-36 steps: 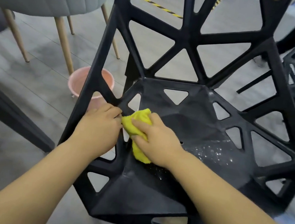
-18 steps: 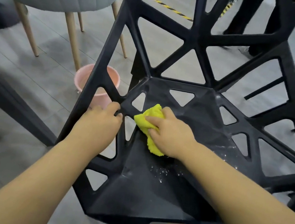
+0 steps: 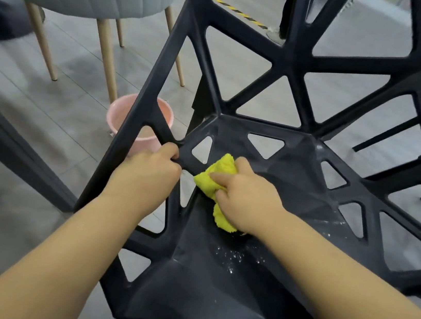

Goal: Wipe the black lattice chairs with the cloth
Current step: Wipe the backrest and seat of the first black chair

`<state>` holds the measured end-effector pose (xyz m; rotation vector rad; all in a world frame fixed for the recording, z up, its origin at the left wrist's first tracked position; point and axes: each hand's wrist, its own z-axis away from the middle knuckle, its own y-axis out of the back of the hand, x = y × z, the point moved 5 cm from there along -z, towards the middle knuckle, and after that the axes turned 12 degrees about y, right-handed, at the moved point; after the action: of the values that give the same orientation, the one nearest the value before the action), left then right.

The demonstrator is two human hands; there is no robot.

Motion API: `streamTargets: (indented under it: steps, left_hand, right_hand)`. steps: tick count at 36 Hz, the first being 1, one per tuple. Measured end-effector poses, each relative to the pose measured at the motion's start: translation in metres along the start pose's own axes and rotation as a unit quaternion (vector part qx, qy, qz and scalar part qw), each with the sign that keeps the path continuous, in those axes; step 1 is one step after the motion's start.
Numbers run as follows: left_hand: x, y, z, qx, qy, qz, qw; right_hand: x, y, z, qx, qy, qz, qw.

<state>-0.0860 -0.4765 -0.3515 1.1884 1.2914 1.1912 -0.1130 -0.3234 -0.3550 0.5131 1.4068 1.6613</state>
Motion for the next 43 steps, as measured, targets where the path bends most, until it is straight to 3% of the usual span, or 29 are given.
streamTargets:
  steps: [10,18,23,27,30,34,39,43]
  left_hand:
    - [-0.005,-0.001,-0.050,0.000,0.022,-0.004,1.000]
    - [-0.008,-0.002,-0.060,-0.043,0.046,0.095,0.994]
    - [-0.007,-0.005,-0.065,0.004,0.019,0.142,0.990]
    - [0.002,-0.001,-0.062,0.102,-0.069,0.062,0.991]
    - [-0.002,-0.005,-0.060,0.090,-0.024,0.052,0.994]
    - [-0.002,0.000,-0.050,0.110,0.032,0.127,0.985]
    - [0.006,0.004,-0.041,0.184,0.009,0.102,0.978]
    - [0.041,-0.015,-0.033,0.142,-0.069,0.079,0.984]
  right_hand:
    - [0.015,0.013,-0.051,0.090,-0.071,-0.017,0.993]
    - [0.012,0.009,-0.052,0.082,-0.104,-0.051,0.990]
    - [0.019,0.006,-0.045,0.070,-0.114,-0.060,0.989]
    - [0.060,0.015,-0.033,0.087,-0.195,-0.031,0.976]
    - [0.109,0.024,-0.002,0.085,-0.295,-0.005,0.952]
    - [0.153,0.036,0.051,0.110,-0.383,0.040,0.916]
    - [0.158,0.036,0.066,0.120,-0.402,0.065,0.906]
    - [0.135,0.029,0.048,0.080,-0.360,0.035,0.929]
